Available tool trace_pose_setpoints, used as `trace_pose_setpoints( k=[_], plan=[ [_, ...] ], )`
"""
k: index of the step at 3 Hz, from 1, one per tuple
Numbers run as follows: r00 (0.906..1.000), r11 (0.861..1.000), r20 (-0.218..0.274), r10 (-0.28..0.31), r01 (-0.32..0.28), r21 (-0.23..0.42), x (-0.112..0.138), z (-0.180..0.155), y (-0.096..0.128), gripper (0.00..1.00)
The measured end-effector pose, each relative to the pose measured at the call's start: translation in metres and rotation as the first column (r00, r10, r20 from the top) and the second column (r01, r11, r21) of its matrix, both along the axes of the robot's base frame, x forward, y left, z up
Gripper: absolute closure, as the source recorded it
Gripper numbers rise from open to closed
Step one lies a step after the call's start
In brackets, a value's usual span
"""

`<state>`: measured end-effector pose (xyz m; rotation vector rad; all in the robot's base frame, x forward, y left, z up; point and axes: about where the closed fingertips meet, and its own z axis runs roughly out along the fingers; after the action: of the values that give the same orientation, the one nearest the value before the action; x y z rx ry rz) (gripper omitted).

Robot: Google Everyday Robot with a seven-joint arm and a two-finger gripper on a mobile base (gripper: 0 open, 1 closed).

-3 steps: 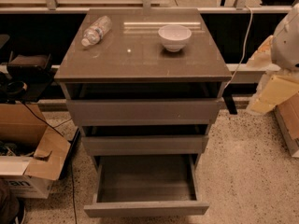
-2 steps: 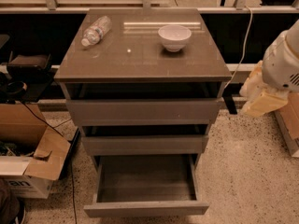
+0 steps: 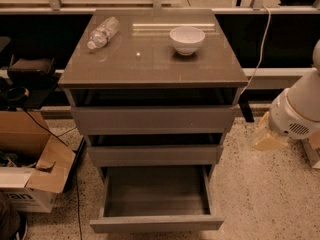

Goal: Close bottom drawer

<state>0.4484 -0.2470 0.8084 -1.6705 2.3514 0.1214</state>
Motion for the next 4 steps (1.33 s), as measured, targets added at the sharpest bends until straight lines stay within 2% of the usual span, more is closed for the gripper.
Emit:
trace_pose_setpoints(
  k=[1,3,4],
  plan=[
    [1.0000,1.000,0.000,0.000,0.000,0.000,0.000,0.000,0.000,1.00],
    [0.9903,0.996,-0.122,0.066,-0.058,0.069,-0.001,-0.081,0.023,1.00],
    [0.9850,0.988,-0.168,0.040,-0.013,0.157,-0.005,-0.139,0.019,1.00]
  ],
)
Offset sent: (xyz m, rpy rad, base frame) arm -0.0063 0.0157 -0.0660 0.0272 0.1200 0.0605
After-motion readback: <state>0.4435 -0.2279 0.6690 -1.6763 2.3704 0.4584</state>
